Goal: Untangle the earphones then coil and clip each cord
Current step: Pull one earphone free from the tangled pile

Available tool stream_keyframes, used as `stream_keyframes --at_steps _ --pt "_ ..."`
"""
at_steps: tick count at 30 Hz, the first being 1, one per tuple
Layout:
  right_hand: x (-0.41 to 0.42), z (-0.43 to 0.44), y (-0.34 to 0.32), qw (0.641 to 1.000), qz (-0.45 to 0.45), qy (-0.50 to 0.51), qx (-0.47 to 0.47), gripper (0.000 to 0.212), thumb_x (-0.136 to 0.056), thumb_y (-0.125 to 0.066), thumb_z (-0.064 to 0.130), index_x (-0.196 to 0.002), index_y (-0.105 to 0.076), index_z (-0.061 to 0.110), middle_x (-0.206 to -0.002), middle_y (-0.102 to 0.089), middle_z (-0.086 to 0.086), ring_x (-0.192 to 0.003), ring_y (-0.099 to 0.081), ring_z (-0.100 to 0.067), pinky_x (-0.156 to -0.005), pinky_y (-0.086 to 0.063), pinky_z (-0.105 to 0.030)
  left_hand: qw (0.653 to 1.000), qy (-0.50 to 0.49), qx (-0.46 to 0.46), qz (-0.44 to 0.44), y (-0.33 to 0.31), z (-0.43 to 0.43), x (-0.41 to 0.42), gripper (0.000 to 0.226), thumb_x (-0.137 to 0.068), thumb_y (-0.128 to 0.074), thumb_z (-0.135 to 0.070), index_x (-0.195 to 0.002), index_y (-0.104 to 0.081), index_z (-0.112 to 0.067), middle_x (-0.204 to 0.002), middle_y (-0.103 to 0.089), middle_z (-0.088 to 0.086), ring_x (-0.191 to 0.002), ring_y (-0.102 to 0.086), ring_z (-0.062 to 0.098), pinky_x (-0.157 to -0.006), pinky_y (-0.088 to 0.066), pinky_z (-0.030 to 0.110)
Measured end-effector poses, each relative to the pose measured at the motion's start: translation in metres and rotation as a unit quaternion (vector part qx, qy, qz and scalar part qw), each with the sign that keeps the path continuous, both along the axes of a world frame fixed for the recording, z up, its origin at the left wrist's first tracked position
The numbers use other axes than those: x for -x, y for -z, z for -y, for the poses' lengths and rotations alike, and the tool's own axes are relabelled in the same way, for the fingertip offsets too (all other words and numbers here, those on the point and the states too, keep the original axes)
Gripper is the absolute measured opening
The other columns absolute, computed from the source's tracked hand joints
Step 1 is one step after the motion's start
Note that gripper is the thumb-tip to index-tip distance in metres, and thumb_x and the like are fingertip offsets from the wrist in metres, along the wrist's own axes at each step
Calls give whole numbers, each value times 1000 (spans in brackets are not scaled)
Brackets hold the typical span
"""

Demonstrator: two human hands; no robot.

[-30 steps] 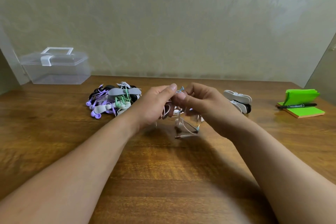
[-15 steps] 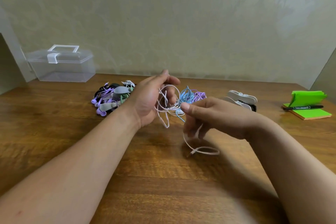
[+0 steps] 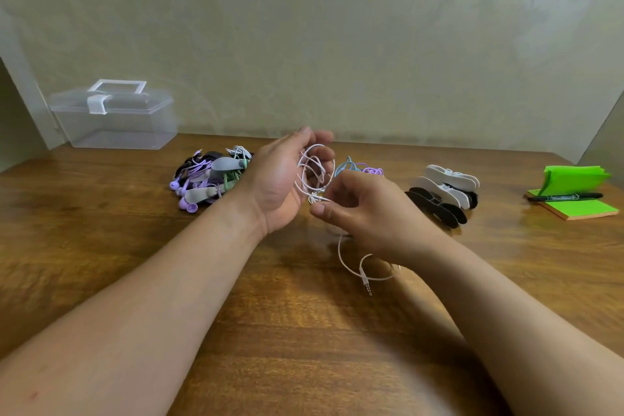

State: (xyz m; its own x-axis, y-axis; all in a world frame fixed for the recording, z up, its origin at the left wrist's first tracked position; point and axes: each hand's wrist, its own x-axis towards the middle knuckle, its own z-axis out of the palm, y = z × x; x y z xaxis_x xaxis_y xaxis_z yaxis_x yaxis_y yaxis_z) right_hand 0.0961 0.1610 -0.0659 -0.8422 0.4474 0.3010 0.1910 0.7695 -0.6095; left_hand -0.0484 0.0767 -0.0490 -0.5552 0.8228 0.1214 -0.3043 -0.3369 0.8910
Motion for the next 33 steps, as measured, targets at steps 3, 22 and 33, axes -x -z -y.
stream_keyframes --at_steps 3,22,33 --pt "-5 -1 -3 997 3 -65 33 26 -100 -69 38 -89 -71 14 -73 -64 -1 -63 -52 -5 -61 -40 -23 998 -29 44 -35 1 -1 2 30 -109 -44 -21 -109 -65 -1 -75 -61 9 -61 -56 20 -54 -47 26" --pt "-10 -48 -9 924 -212 55 312 35 -110 -53 31 -82 -64 12 -49 -38 3 -43 -32 -13 -46 -32 -27 908 93 89 -398 -7 19 -1 29 -95 -66 -30 -81 -71 -6 -71 -66 9 -69 -61 13 -76 -50 26" --pt "-21 -23 -26 989 -112 -5 102 37 -112 -42 33 -111 -74 16 -101 -77 0 -96 -72 -18 -85 -55 -33 869 35 148 -470 -10 21 1 27 -99 -69 -24 -83 -71 -3 -57 -54 -8 -55 -45 4 -56 -38 19"
